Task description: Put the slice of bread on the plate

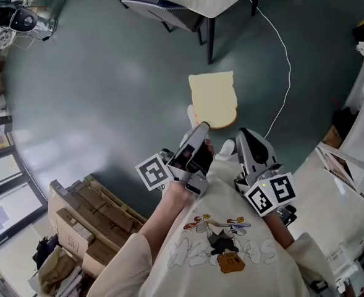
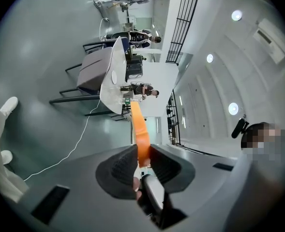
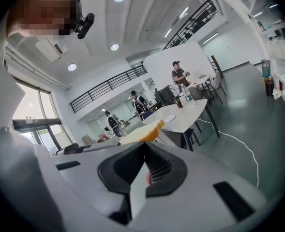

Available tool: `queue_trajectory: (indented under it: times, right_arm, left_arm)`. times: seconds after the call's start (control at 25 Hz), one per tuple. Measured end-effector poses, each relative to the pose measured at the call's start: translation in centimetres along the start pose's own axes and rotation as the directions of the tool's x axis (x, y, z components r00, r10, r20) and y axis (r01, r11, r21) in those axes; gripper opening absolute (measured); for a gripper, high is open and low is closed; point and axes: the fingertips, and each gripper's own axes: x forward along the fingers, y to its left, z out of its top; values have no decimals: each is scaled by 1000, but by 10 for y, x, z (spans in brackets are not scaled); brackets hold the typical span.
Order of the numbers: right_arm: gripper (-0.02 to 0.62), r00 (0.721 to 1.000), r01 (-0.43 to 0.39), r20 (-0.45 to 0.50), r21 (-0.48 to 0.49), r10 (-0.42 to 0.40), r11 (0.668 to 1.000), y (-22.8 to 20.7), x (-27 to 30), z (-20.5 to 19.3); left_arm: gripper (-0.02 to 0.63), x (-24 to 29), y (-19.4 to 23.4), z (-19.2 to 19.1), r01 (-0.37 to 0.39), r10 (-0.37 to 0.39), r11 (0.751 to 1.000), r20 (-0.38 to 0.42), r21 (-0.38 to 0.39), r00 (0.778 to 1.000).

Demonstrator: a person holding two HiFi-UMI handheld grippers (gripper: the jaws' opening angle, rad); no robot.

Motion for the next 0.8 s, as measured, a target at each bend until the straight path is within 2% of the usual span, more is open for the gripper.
queue_trajectory:
  times: [0.28, 0.52, 0.8]
  right_arm:
    - [6, 999, 36, 14, -54, -35, 998, 13, 79, 40]
    - [6, 999, 34, 33, -79, -32, 996, 40, 148, 52]
    - [6, 996, 87, 34, -55, -85, 995, 48, 188, 52]
  left_arm:
    - [87, 37, -19, 80, 48, -49, 998, -20, -43, 999]
    - [87, 34, -23, 157, 64, -64, 997, -6, -47, 998]
    - [87, 41, -23, 203, 59, -62, 996, -39, -62, 997]
